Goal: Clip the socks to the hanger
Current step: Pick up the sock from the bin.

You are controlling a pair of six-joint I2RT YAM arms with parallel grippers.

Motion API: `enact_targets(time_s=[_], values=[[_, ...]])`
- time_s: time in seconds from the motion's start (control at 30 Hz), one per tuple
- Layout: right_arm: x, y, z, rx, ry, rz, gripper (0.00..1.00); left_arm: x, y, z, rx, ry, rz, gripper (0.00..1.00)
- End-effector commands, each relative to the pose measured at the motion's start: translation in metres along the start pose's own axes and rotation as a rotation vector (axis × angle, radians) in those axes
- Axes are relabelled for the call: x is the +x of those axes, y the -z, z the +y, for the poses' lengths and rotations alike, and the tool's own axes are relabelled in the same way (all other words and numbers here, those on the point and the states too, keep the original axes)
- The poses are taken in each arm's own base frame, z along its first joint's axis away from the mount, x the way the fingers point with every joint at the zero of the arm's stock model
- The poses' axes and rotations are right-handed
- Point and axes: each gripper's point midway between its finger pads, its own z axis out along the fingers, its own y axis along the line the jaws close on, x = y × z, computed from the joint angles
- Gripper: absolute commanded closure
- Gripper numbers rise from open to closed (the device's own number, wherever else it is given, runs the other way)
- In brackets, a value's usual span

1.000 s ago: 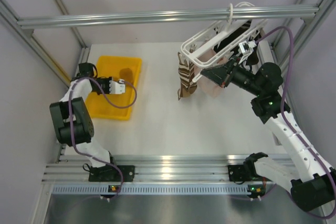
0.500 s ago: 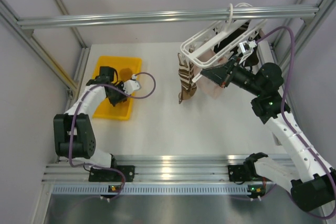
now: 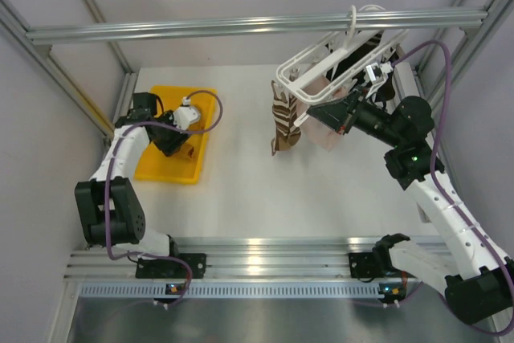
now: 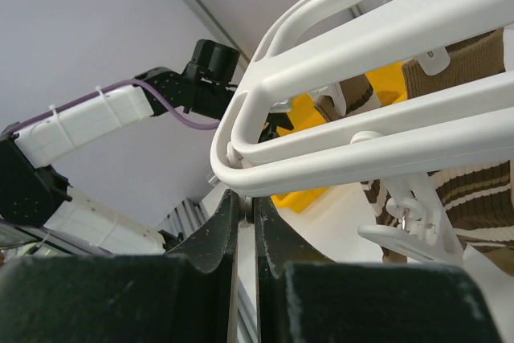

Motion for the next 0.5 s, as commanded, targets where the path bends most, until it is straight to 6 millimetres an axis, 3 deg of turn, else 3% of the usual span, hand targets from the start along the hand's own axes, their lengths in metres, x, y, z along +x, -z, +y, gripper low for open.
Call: enact_targets(time_s=[0.0, 0.07, 0.13, 0.33, 0.47], values=[[-0.013, 0.004, 0.018, -0.055, 0.057, -0.029, 1.00, -0.011, 0.015, -0.003, 0.084, -0.215, -0.099, 0.43], [-0.013, 0.004, 0.018, -0.056, 0.057, -0.028, 1.00, -0.007, 0.011, 0.001, 0.141, -0.243, -0.121, 0.42], [-0.013, 0.004, 0.018, -0.054, 0.056, -0.028, 1.00, -0.005, 0.011, -0.012, 0.258, -0.354, -0.174, 0.39], [-0.013, 0.004, 0.015, -0.045, 0.058, -0.021, 1.00, -0.011, -0.014, -0.002, 0.331, -0.495, -0.291, 0.37], [-0.015, 0.006, 0.014, -0.033, 0.069, -0.021, 1.00, -0.009, -0.032, -0.011, 0.395, -0.485, -0.322, 0.18]])
